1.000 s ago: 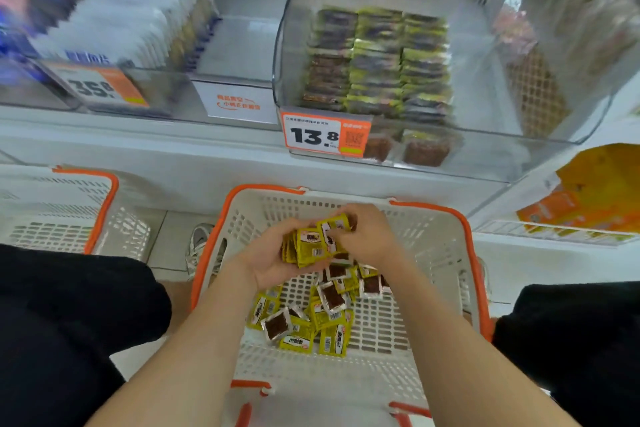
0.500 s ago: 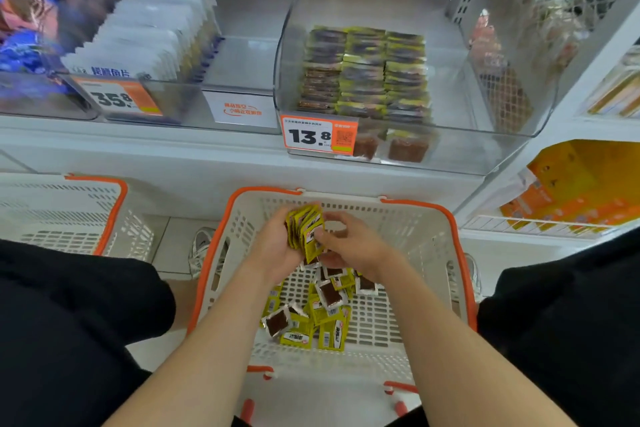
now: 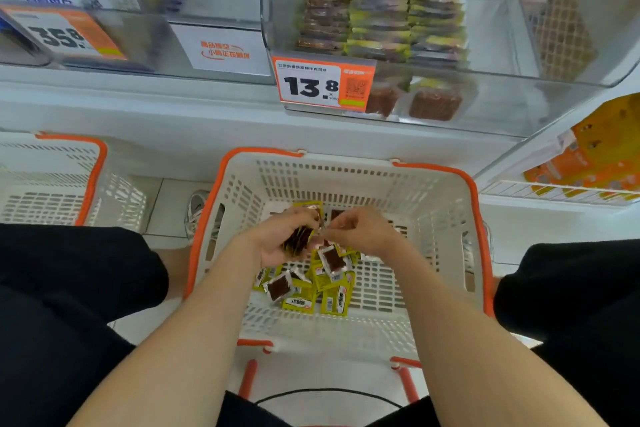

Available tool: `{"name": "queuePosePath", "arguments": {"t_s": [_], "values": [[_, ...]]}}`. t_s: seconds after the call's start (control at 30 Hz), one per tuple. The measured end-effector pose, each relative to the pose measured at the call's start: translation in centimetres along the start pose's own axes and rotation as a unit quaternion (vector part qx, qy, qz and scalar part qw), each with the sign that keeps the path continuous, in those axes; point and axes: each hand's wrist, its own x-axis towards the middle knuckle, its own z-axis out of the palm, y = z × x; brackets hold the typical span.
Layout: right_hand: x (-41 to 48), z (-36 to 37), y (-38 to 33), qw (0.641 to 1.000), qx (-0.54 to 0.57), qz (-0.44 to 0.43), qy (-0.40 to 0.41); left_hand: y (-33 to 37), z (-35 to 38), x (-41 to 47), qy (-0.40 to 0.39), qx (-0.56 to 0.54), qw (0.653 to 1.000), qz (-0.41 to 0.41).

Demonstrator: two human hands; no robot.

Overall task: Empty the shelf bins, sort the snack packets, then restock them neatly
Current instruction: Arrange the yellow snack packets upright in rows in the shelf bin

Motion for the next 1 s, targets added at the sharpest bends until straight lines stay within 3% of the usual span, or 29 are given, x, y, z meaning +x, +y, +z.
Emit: {"name": "queuePosePath", "arguments": {"t_s": [0.07,0.17,0.27,0.37,0.43,0.5,0.57,0.63,0.73,0.9,1.0], "values": [[1.2,1.6,2.6,0.996,-0.08,0.05,-0.001,-1.6,-0.9,1.1,0.064,-0.039,0.997,0.001],[1.6,5.1,5.9,0.964,-0.245,0.101,0.026,-2.9,-2.0,2.2,0.06,-0.162,0.985,-0.017],[1.5,8.3,8.0,0.943,-0.326,0.064,0.019,-2.9,-2.2,2.7,0.039,-0.286,0.957,-0.019],[2.5,9.1,8.9,0.92,-0.39,0.045,0.01,-3.0,-2.7,3.4,0.042,-0.313,0.949,-0.017],[3.0,8.7,9.6,0.934,-0.355,0.024,0.01,-3.3,-3.1,4.1,0.047,-0.312,0.949,-0.014],[2.7,7.9,10.0,0.969,-0.248,-0.017,-0.002,-3.8,-3.0,4.7,0.063,-0.306,0.95,-0.004],[2.3,6.9,10.0,0.992,-0.123,0.001,0.023,-4.4,-2.9,5.4,0.106,-0.279,0.954,0.02],[2.0,5.8,9.2,0.996,0.002,0.051,0.07,-5.1,-2.7,6.1,0.142,-0.243,0.959,0.044],[1.9,4.6,7.6,0.979,0.161,0.105,0.068,-5.3,-2.3,6.2,0.163,-0.21,0.962,0.058],[1.5,3.7,5.2,0.966,0.207,0.073,0.137,-4.0,-1.9,5.2,0.184,-0.212,0.957,0.07],[1.3,3.0,3.1,0.968,0.133,0.002,0.213,-3.1,-1.1,3.9,0.137,-0.246,0.956,0.082]]}}
